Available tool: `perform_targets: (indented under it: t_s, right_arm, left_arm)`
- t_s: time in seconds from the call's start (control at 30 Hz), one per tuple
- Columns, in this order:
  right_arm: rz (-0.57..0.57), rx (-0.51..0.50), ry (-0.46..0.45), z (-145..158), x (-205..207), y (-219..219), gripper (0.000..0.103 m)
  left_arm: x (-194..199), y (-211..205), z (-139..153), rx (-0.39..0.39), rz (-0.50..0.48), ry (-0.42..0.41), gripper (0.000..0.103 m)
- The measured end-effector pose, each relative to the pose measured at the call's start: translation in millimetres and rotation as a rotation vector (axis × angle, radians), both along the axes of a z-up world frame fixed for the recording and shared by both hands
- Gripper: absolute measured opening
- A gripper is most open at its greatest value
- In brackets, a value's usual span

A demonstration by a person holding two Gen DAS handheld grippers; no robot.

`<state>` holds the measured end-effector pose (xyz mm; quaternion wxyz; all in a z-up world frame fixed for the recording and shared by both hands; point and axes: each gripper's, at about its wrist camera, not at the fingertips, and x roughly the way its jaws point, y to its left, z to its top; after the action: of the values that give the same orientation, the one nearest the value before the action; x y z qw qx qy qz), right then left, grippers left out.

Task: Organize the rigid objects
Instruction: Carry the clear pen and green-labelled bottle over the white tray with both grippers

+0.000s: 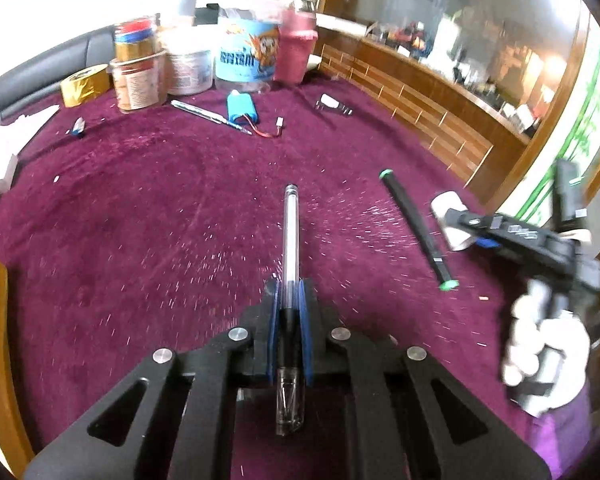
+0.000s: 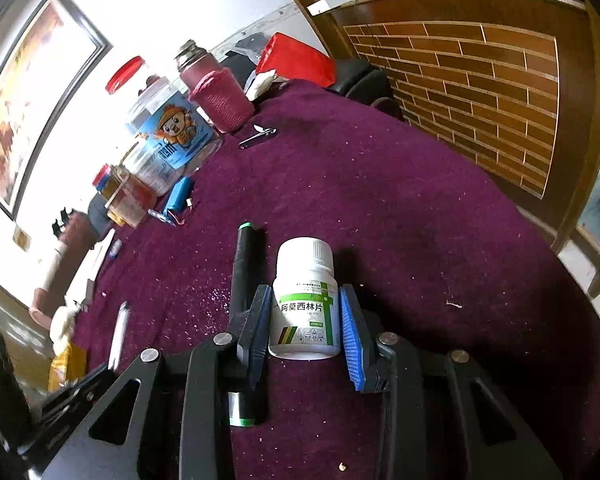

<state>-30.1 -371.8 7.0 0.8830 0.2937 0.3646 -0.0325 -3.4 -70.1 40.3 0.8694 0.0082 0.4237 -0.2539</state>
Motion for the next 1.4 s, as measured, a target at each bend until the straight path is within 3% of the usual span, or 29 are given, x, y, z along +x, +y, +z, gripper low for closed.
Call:
perform_targets:
  t_s: [0.2,0.5,0.7,0.93,1.2,1.4]
  right_arm:
    - [-0.004,-0.007,-0.004,-0.3,0.6,1.6,0.030]
    - [-0.019,-0.133,0.011,5.1,-0.3,16.1,0.030]
    - [-0.027,-0.205,0.035,10.4,-10.2,29.8,0.030]
    - [0.014,-0.190,0.031,22.2,-42.3,44.8,0.030]
    - [0.117,-0.165,-0.045,55.1,-74.1,76.5,0.030]
    - [0.248,-0.181,-0.103,76.9,-83.5,128.2,0.030]
  left_arm:
    - [-45.3,57.6,29.6,-0.119,0.047,-0.033,0.007]
    - [-118.9,194.2,40.6,-0.261,0.284,-0.054,0.007]
    - [-153.6,237.1,34.9,-0.192,0.405,-0.101,0.007]
    - [-167.5,234.9,37.2,-0.134,0.435,-0.170,0.007]
    - [-183.5,235.0,41.7,-0.052,0.474,-0.231,0.008]
    - [-190.3,239.0,45.5,0.018,0.517,-0.273,0.008]
